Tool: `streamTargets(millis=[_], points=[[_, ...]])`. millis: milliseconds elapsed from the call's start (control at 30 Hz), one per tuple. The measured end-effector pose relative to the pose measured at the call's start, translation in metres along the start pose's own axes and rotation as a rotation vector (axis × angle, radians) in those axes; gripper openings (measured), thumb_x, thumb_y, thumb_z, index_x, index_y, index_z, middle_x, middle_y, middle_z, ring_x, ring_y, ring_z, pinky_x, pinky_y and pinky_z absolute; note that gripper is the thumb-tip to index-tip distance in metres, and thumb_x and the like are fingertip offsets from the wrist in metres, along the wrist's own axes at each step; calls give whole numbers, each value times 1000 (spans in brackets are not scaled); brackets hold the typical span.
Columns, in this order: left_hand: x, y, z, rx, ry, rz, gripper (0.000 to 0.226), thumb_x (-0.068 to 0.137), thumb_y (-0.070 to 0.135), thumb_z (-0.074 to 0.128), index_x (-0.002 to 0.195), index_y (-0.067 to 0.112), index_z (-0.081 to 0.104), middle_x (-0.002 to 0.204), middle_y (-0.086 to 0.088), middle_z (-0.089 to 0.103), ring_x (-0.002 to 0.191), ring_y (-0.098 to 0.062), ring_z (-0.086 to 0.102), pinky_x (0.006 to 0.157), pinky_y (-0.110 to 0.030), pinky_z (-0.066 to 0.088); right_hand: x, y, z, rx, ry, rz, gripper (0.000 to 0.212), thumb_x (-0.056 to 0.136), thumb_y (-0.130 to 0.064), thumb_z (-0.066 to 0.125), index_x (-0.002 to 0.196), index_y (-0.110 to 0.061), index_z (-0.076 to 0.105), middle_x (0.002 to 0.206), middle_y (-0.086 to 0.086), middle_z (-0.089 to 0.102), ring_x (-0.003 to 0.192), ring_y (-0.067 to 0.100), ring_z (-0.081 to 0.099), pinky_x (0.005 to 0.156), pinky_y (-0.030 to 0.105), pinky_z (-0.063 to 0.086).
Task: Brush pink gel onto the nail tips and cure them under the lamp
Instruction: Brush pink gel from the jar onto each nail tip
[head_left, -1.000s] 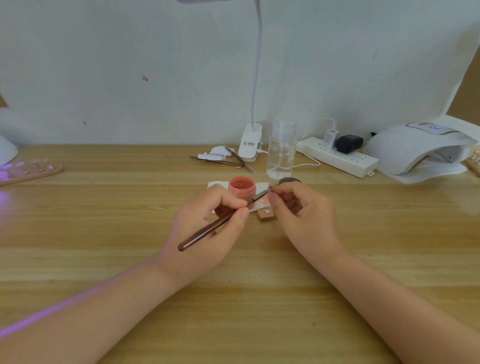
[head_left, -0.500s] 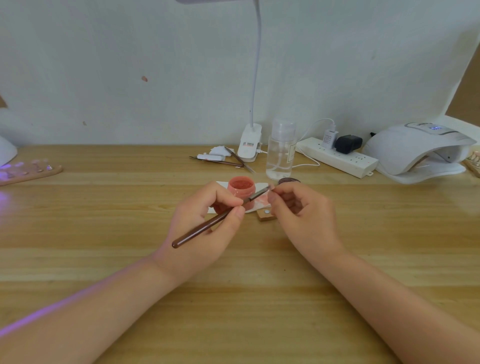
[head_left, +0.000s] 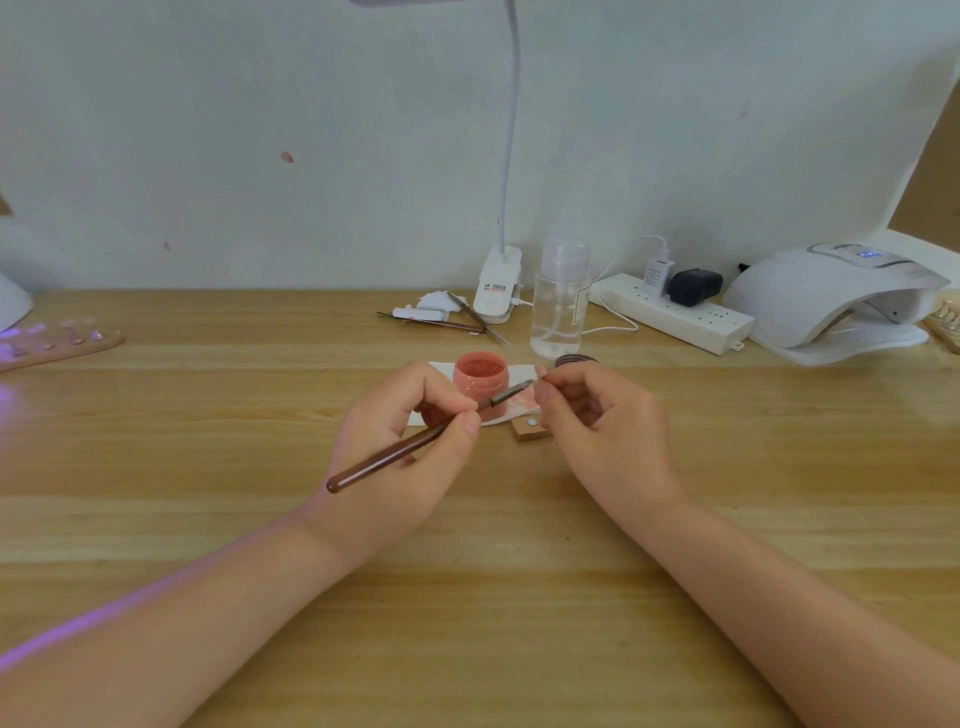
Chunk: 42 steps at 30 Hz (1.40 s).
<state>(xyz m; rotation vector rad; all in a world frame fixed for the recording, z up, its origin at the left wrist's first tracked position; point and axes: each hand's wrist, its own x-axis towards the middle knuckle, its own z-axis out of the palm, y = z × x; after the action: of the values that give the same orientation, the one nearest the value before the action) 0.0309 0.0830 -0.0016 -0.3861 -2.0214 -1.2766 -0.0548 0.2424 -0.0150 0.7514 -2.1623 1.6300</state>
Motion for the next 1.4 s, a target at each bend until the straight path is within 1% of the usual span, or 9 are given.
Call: streamTargets(millis=[133, 233, 367, 533, 633, 733, 867, 1033, 1400], points=[[2, 2, 4, 29, 16, 7, 5, 81, 26, 61, 85, 29, 61, 84, 21, 65, 77, 0, 60, 71, -9, 43, 0, 0, 0, -25, 4, -39, 16, 85, -11, 68, 83, -27, 68, 72, -8, 68, 66, 7, 64, 67, 29, 55], [1, 1, 4, 69, -10, 35, 6, 80, 26, 60, 83, 22, 63, 82, 11, 65, 74, -4, 59, 70, -12, 44, 0, 2, 1, -31, 13, -47, 11, 85, -10, 67, 85, -22, 69, 73, -8, 68, 67, 6, 63, 66, 28, 54], [-1, 5, 0, 48, -7, 34, 5, 77, 23, 58, 73, 24, 55, 76, 2, 58, 68, -5, 53, 65, -11, 41, 1, 3, 1, -23, 34, -15, 20, 85, -11, 67, 82, -31, 65, 71, -10, 66, 66, 4, 61, 66, 24, 53], [28, 18, -1, 147, 148, -209, 19, 81, 7, 68, 69, 19, 60, 61, 25, 63, 57, 12, 55, 53, -2, 37, 0, 0, 1, -27, 24, -15, 26, 85, -11, 68, 79, -35, 62, 72, -10, 66, 67, 5, 61, 66, 23, 53], [61, 19, -12, 298, 192, -360, 13, 77, 16, 69, 64, 19, 64, 57, 20, 62, 46, 9, 49, 42, -3, 31, 0, -1, 2, -22, 15, -5, 25, 85, -10, 68, 79, -33, 63, 73, -8, 66, 68, 6, 61, 66, 23, 53], [88, 16, -21, 421, 87, -476, 11, 70, 22, 67, 61, 18, 65, 52, 17, 62, 39, 3, 48, 36, -7, 33, 0, 0, 2, -38, 14, -4, 17, 85, -10, 68, 79, -26, 66, 71, -9, 66, 66, 5, 61, 65, 24, 52], [113, 3, -18, 444, -101, -603, 16, 73, 16, 66, 57, 14, 64, 56, 4, 68, 46, -4, 55, 47, -17, 46, 0, -1, 3, -26, 11, -18, 11, 85, -7, 67, 80, -18, 67, 68, -8, 65, 62, 4, 60, 62, 22, 52], [124, -13, -8, 404, -223, -756, 17, 77, 13, 66, 60, 12, 64, 44, 7, 61, 34, -1, 50, 37, -12, 41, -1, -2, 4, -16, 3, -42, 7, 85, -5, 67, 80, -10, 68, 66, -5, 65, 58, -1, 59, 60, 15, 49], [123, -25, -17, 188, -184, -951, 9, 80, 10, 65, 71, 11, 64, 50, 1, 64, 37, -6, 47, 39, -14, 37, 1, -2, 2, -8, -7, -16, 6, 85, -5, 66, 83, -10, 68, 67, -3, 66, 60, 3, 59, 60, 15, 49]])
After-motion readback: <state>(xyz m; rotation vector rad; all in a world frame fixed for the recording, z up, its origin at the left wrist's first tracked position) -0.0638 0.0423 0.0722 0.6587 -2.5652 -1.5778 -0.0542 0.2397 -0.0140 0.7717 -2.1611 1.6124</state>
